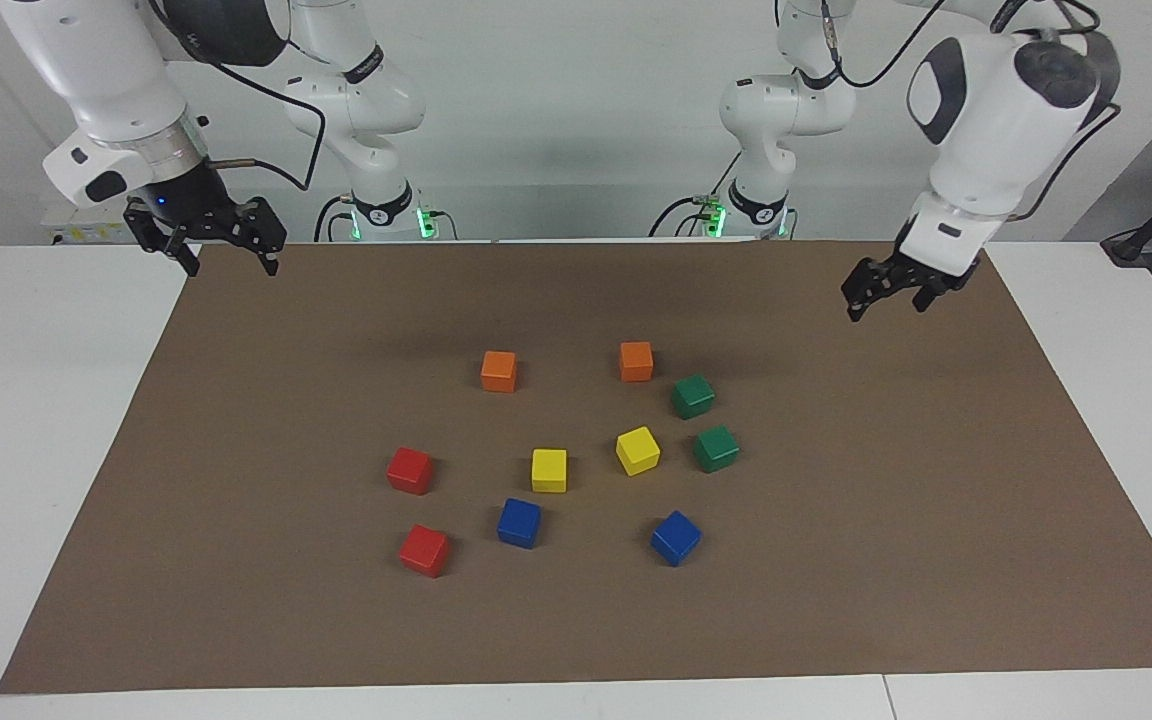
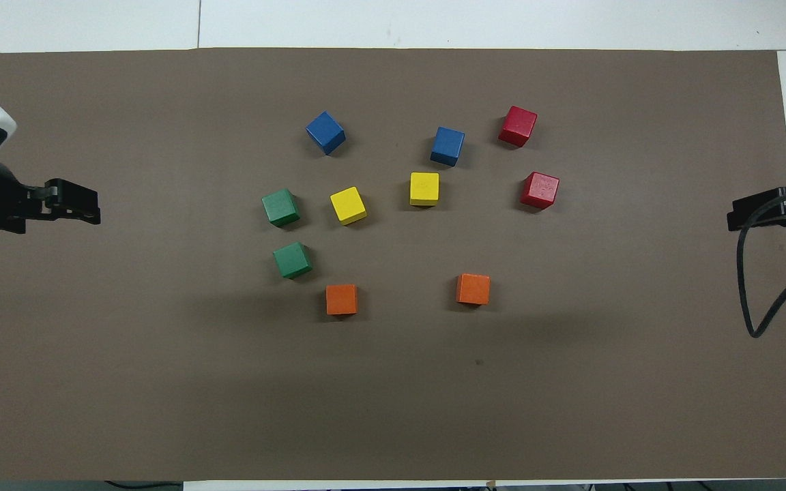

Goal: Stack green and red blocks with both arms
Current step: 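Grasp the nearer green block with the left gripper while the right gripper reaches red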

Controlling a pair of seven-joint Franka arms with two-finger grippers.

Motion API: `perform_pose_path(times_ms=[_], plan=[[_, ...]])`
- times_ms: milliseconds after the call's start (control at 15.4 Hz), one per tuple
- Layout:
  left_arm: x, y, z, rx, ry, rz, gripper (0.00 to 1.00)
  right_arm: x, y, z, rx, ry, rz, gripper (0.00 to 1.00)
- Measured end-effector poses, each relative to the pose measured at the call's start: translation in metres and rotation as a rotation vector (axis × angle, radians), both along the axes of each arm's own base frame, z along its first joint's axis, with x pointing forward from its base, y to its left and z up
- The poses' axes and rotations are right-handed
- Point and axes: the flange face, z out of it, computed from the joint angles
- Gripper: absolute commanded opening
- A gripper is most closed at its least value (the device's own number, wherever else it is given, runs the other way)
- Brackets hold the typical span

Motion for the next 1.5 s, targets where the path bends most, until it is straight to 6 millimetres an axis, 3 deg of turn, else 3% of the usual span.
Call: perform_pose_path(times_ms=[130, 325, 455, 650, 846, 1171, 1236, 1301, 1366, 1496], plan=[[0.001, -0.042, -0.049, 0.0, -0.002, 0.051, 1.0, 0.0, 0.0, 0.0, 0.0, 0.0, 0.0, 1.0], [-0.01, -0.087, -0.112, -0.003, -0.012, 0.154, 1.0, 0.001, 0.007, 0.0, 0.001, -0.004, -0.005, 1.0], [-0.021, -0.115, -0.14, -0.005, -0.014, 0.205, 1.0, 0.002, 0.025, 0.001, 0.0, -0.019, -0.049, 1.0], [-0.027, -0.145, -0.167, -0.01, -0.017, 0.272, 1.0, 0.006, 0.067, -0.007, -0.001, -0.034, -0.175, 1.0], [-0.031, -0.166, -0.191, -0.011, -0.014, 0.274, 1.0, 0.026, 0.095, -0.038, 0.004, -0.067, -0.227, 1.0], [-0.034, -0.175, -0.219, -0.005, 0.001, 0.261, 1.0, 0.079, 0.108, -0.12, 0.076, -0.083, -0.317, 1.0], [-0.036, -0.174, -0.223, -0.009, -0.005, 0.262, 0.72, 0.086, 0.112, -0.136, 0.075, -0.082, -0.329, 1.0], [-0.039, -0.173, -0.229, -0.008, -0.004, 0.262, 0.24, 0.093, 0.116, -0.153, 0.074, -0.083, -0.339, 1.0], [-0.042, -0.171, -0.234, -0.003, 0.003, 0.261, 0.0, 0.099, 0.12, -0.168, 0.073, -0.082, -0.35, 1.0], [-0.044, -0.169, -0.237, 0.006, 0.017, 0.248, 0.0, 0.106, 0.126, -0.19, 0.069, -0.076, -0.386, 1.0]])
